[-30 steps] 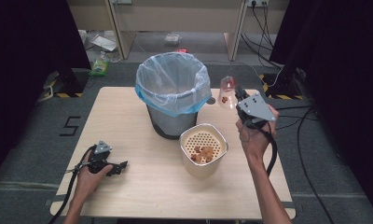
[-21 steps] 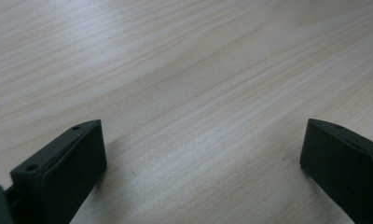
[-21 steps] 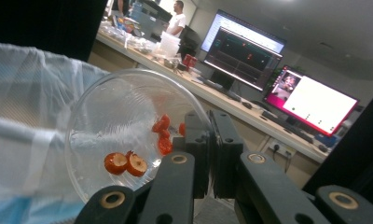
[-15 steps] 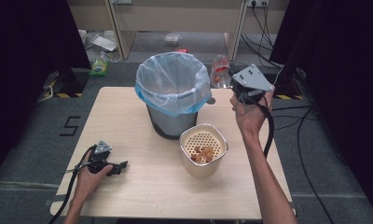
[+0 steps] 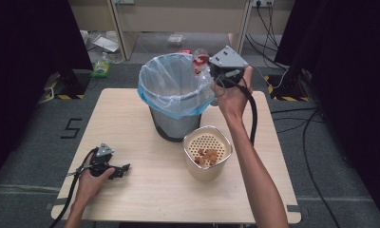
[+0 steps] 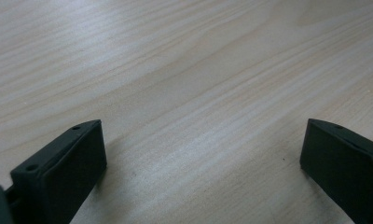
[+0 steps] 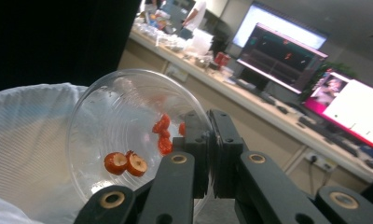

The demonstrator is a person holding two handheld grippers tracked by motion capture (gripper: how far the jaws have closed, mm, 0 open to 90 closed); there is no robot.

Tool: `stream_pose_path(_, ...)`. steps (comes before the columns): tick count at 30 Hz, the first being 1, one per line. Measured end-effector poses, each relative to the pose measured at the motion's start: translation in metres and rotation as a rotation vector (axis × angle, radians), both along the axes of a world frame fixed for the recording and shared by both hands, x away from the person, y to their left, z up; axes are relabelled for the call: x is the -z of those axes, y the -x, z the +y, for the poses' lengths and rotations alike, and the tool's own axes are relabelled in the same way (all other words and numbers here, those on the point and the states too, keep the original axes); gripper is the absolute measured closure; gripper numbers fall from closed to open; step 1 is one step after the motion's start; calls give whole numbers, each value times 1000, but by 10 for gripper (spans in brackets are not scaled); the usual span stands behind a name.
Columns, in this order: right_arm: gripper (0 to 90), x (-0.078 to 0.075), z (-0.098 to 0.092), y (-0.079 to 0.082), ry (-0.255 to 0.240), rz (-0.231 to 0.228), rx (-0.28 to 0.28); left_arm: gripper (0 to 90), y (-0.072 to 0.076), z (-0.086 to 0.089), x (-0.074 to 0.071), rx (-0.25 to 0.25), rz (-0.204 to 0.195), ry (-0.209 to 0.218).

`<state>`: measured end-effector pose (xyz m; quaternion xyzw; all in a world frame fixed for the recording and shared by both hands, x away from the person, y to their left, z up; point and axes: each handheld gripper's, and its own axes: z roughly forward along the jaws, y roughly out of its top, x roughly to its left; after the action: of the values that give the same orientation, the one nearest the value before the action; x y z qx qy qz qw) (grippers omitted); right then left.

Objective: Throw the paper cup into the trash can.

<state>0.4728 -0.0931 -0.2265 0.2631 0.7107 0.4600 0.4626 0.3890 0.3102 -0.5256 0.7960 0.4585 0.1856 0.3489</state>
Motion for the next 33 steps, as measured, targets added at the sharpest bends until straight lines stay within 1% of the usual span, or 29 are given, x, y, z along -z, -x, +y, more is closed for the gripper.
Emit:
stream_pose_path(1, 874, 2, 6, -4, 2, 15, -10, 0, 0, 0, 0, 0, 0, 0)
stream_pose_path(5, 870, 8, 21, -16, 2, 53, -33, 0, 0, 0, 0, 0, 0, 0)
stream_pose_path(6, 862, 11, 27, -21, 9, 71, -42, 0, 0, 0, 0, 0, 0, 0)
stream_pose_path(8, 856, 12, 29, -23, 10, 79, -41, 0, 0, 0, 0, 0, 0, 0)
stream_pose_path(9, 834, 14, 32, -26, 10, 84, -45, 0, 0, 0, 0, 0, 0, 0)
stream_pose_path(10, 795, 15, 33, -29, -3, 101, -61, 0, 0, 0, 0, 0, 0, 0)
stream_pose_path(11, 754, 16, 34, -32, -13, 118, -64, 0, 0, 0, 0, 0, 0, 0)
stream_pose_path(12, 722, 16, 36, -33, -17, 119, -52, 0, 0, 0, 0, 0, 0, 0)
stream_pose_path(13, 697, 16, 36, -34, -13, 124, -51, 0, 0, 0, 0, 0, 0, 0)
stream_pose_path(14, 674, 15, 36, -35, -22, 133, -57, 0, 0, 0, 0, 0, 0, 0)
stream_pose_path(16, 664, 12, 34, -34, -26, 131, -58, 0, 0, 0, 0, 0, 0, 0)
stream_pose_path(18, 655, 10, 30, -33, -26, 128, -56, 0, 0, 0, 0, 0, 0, 0)
stream_pose_path(20, 640, 8, 22, -29, -36, 137, -48, 0, 0, 0, 0, 0, 0, 0)
stream_pose_path(21, 633, 7, 18, -28, -38, 136, -42, 0, 0, 0, 0, 0, 0, 0)
stream_pose_path(23, 620, 6, 10, -25, -46, 147, -30, 0, 0, 0, 0, 0, 0, 0)
stream_pose_path(24, 613, 6, 3, -23, -41, 152, -23, 0, 0, 0, 0, 0, 0, 0)
stream_pose_path(27, 602, 7, -13, -19, -51, 169, -6, 0, 0, 0, 0, -1, 0, 0)
stream_pose_path(29, 589, 8, -24, -15, -47, 176, 9, 0, 0, 0, 0, -1, 0, 0)
stream_pose_path(33, 558, 11, -43, -9, -54, 196, 27, 0, 0, 0, 0, -1, 0, 0)
